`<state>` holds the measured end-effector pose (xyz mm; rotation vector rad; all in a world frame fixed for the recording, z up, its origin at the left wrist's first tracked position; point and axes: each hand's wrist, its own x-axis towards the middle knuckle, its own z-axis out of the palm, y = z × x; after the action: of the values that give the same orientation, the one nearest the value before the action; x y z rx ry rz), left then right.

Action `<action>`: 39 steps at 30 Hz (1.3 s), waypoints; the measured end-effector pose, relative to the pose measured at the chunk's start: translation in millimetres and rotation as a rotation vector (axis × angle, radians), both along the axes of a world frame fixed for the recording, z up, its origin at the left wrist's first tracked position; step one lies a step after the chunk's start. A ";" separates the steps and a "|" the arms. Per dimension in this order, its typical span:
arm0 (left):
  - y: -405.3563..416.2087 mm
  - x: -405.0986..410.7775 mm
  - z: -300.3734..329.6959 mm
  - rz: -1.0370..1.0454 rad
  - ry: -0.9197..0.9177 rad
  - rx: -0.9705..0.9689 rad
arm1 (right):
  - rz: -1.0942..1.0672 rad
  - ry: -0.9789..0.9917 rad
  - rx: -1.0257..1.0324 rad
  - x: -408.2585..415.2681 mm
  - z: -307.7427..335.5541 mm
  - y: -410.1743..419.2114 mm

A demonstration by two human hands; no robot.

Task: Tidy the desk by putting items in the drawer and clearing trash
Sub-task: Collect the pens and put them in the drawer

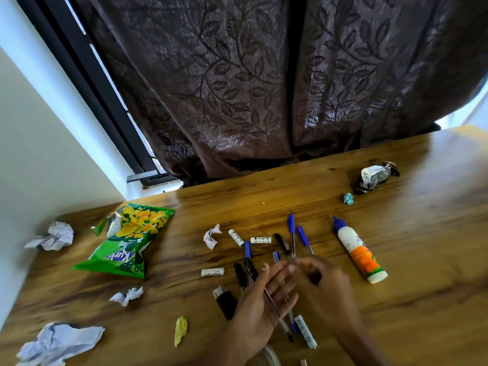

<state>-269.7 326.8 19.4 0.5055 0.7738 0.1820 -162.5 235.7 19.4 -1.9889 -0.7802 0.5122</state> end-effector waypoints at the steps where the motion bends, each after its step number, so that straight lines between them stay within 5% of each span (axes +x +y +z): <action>1: -0.6 -0.1 -0.6 -0.022 -0.002 0.010 | 0.081 0.021 -0.019 -12.0 2.0 0.7; 12: 6.4 -25.8 -8.6 0.084 -0.052 -0.030 | 0.444 -0.219 -0.117 -46.8 -0.8 15.7; 18: 26.3 -44.9 -14.5 0.287 -0.058 -0.039 | 0.337 -0.203 -0.076 -45.0 -5.4 28.9; 26: 40.3 -70.7 -19.7 0.419 -0.011 -0.028 | 0.411 -0.253 -0.294 -58.2 -19.4 50.4; 39: 35.6 -69.9 -20.7 0.302 -0.013 0.039 | 0.374 -0.351 -0.465 -58.6 -28.0 52.3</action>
<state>-339.6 362.4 -1.4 0.4218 0.8325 0.4812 -221.2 288.1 -8.6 -2.4106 -1.3670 0.6088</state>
